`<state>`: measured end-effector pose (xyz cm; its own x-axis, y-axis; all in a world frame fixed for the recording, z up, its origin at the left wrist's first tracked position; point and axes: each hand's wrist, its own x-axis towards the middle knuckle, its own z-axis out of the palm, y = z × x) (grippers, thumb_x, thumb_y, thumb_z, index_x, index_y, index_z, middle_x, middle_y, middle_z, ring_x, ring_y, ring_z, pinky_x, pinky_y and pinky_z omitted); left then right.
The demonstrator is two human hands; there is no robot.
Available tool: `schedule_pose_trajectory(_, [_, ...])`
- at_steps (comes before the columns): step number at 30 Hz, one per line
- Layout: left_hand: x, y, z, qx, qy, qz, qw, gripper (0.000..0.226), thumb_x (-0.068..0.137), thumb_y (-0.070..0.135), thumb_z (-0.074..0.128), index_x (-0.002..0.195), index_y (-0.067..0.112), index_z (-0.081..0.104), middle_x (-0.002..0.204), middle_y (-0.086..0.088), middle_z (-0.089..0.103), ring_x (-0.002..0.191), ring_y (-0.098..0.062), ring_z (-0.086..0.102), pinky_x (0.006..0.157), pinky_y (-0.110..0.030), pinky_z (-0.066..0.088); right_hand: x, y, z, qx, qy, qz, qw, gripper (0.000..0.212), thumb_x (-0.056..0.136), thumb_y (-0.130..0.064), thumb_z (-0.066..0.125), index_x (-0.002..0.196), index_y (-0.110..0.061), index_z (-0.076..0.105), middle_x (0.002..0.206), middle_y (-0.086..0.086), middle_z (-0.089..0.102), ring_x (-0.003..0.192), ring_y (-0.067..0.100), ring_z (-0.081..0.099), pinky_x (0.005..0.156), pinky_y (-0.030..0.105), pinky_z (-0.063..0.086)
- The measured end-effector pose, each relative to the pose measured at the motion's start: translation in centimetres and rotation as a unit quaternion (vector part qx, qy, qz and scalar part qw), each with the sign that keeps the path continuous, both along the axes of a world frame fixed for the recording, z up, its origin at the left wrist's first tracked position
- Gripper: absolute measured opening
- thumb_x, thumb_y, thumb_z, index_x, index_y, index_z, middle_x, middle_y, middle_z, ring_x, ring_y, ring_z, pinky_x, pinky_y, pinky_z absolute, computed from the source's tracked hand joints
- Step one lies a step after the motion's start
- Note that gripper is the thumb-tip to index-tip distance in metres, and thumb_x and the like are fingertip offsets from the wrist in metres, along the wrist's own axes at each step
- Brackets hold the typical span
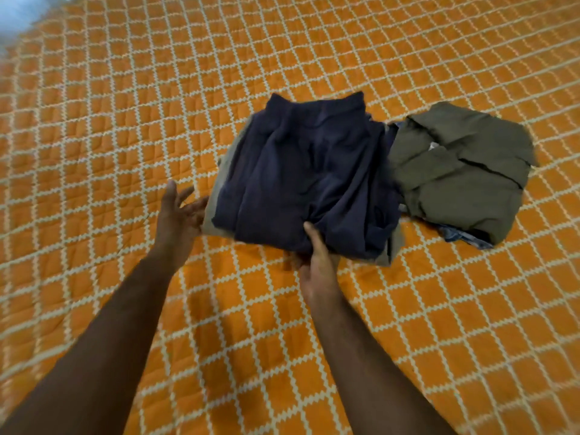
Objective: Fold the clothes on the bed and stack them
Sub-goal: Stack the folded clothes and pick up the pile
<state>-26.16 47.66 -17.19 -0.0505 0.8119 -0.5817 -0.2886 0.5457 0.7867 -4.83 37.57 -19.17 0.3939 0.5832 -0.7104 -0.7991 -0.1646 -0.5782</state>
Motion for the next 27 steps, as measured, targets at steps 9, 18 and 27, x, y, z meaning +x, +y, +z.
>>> schedule_pose_trajectory(9, [-4.5, -8.8, 2.9, -0.087, 0.104, -0.221, 0.966, 0.127, 0.042, 0.068, 0.090, 0.146, 0.023, 0.034, 0.133, -0.004, 0.058, 0.115, -0.022, 0.063, 0.087, -0.037, 0.053, -6.8, -14.2, 2.5, -0.040, 0.084, 0.071, 0.993, 0.053, 0.087, -0.012, 0.074, 0.136, -0.027, 0.059, 0.124, 0.003, 0.070, 0.100, 0.030, 0.070, 0.072, 0.041, 0.057])
schedule_pose_trajectory(18, [-4.0, -11.4, 2.8, -0.098, 0.131, -0.194, 0.967, 0.123, 0.049, 0.059, 0.089, 0.149, 0.024, 0.027, 0.127, -0.001, 0.058, 0.109, -0.023, 0.064, 0.084, -0.040, 0.056, 1.9, -20.1, 4.8, 0.000, 0.060, 0.108, 0.992, 0.070, 0.085, -0.056, 0.072, 0.145, -0.025, 0.054, 0.144, 0.008, 0.058, 0.127, 0.035, 0.054, 0.099, 0.052, 0.040])
schedule_pose_trajectory(27, [-4.2, -11.0, 3.8, -0.117, 0.097, -0.252, 0.956, 0.144, 0.035, 0.079, 0.085, 0.153, 0.028, 0.020, 0.141, 0.003, 0.050, 0.121, -0.020, 0.058, 0.089, -0.038, 0.053, 8.5, -12.9, 10.4, -0.032, -0.108, 0.299, 0.948, 0.031, 0.104, -0.055, 0.038, 0.108, -0.035, 0.062, 0.108, -0.015, 0.071, 0.091, 0.002, 0.072, 0.075, 0.027, 0.058])
